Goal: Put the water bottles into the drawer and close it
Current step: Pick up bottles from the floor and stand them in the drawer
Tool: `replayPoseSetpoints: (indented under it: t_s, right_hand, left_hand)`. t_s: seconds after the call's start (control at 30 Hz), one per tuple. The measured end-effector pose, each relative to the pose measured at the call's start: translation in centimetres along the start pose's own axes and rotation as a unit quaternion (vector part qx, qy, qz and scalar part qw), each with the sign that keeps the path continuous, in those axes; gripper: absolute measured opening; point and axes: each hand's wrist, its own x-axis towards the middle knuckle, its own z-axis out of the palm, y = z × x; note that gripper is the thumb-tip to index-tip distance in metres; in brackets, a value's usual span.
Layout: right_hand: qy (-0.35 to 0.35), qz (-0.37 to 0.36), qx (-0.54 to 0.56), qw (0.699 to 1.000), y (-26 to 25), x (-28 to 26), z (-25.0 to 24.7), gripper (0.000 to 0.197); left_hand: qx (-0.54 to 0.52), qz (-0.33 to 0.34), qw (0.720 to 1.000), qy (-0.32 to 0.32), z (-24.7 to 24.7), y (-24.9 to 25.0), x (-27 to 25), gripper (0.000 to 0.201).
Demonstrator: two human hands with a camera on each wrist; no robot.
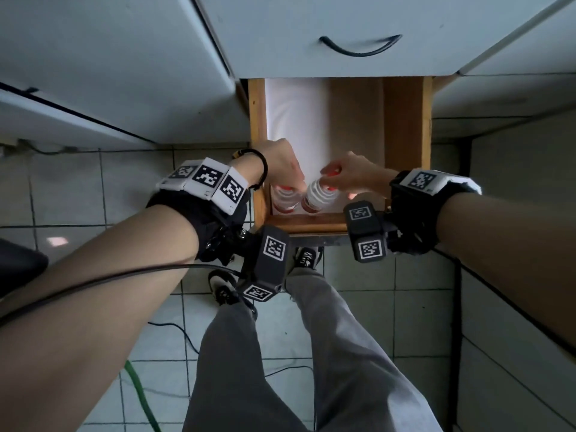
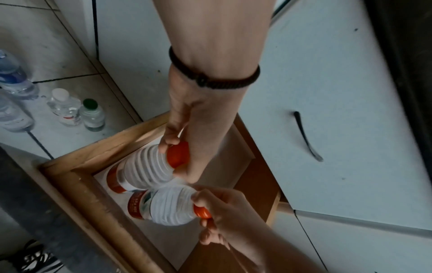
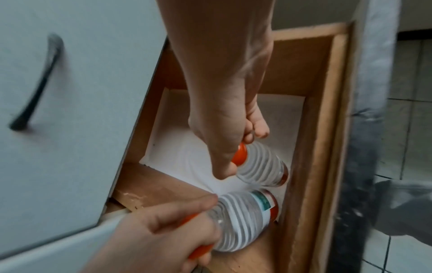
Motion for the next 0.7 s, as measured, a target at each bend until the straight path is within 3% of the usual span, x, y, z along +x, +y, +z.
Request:
replayPoseSetpoints:
  t_s: [0.1, 0.27, 0.33, 0.43, 0.53, 0.63, 0.7]
  right_hand:
    - [-0.007, -0.012, 0.024, 1.000, -0.4, 2.4, -0.3, 0.039]
    - [0.091, 0.004, 0.109, 0.990, -1.0, 5.8, -1.5, 0.047]
    - [0.082, 0.015, 0.125, 0.989, -0.8, 6.9, -1.5, 0.051]
    - [0.050, 0.015, 0.208, 0.977, -0.1, 8.0, -1.3, 0.050]
    - [0.023, 0.015, 0.211, 0.977, 0.8, 9.1, -0.8, 0.057]
    - [-0.005, 0.008, 0.220, 0.976, 1.3, 10.2, -0.2, 0.055]
    - [-0.025, 0.008, 0.211, 0.977, 1.6, 10.7, 0.4, 0.047]
  left_hand:
    - [-0.033, 0.006, 0.999, 0.020, 0.8, -0.9, 1.8, 0.019]
    - [-0.070, 0.005, 0.971, 0.230, 0.5, -1.4, 4.9, 0.026]
    - [-0.066, -0.007, 0.964, 0.259, 0.4, -1.4, 6.3, 0.036]
    - [-0.046, -0.015, 0.972, 0.228, 0.7, -1.4, 8.5, 0.048]
    - [-0.079, -0.041, 0.982, 0.169, 1.2, -1.8, 10.5, 0.057]
    - [-0.124, -0.049, 0.988, 0.082, 2.2, -2.4, 11.8, 0.041]
    - [-0.128, -0.043, 0.988, 0.072, 3.0, -2.4, 12.3, 0.029]
